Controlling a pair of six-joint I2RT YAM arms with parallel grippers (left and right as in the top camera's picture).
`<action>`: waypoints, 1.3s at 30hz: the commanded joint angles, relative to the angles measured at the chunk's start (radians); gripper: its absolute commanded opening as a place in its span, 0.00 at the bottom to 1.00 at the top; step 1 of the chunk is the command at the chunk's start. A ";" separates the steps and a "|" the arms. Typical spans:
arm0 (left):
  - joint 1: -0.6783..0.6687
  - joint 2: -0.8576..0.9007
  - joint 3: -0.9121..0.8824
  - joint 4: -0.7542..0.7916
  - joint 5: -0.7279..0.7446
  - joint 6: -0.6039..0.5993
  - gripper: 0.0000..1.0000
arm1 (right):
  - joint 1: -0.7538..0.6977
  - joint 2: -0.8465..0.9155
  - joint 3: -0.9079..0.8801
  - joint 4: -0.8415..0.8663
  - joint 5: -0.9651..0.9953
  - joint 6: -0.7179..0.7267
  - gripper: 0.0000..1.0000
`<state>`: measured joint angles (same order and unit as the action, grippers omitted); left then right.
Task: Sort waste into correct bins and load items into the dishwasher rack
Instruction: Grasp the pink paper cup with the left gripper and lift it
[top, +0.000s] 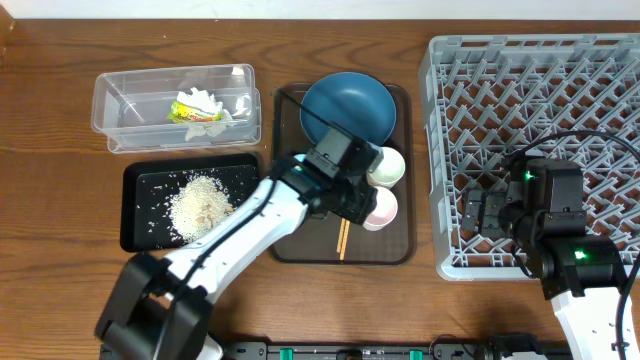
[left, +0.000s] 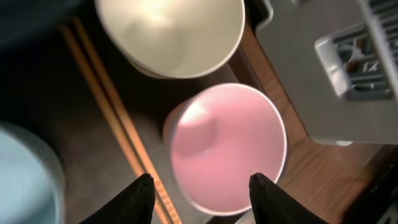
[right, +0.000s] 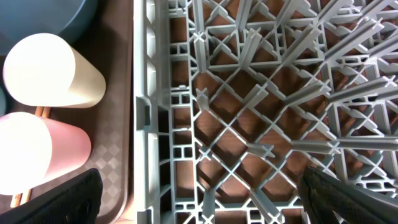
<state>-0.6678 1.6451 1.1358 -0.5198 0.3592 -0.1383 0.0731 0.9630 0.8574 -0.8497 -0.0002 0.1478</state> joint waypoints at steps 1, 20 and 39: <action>-0.023 0.064 0.013 0.001 -0.070 -0.006 0.51 | -0.009 0.000 0.021 -0.007 0.011 -0.015 0.99; 0.031 -0.021 0.014 -0.102 -0.076 -0.111 0.06 | -0.009 0.000 0.021 -0.011 0.011 -0.015 0.99; 0.357 -0.051 0.014 0.245 0.803 -0.332 0.06 | -0.007 0.107 0.019 0.127 -0.756 -0.301 0.99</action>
<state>-0.3275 1.5482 1.1362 -0.3077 0.8490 -0.4488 0.0715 1.0363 0.8589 -0.7174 -0.4816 -0.0101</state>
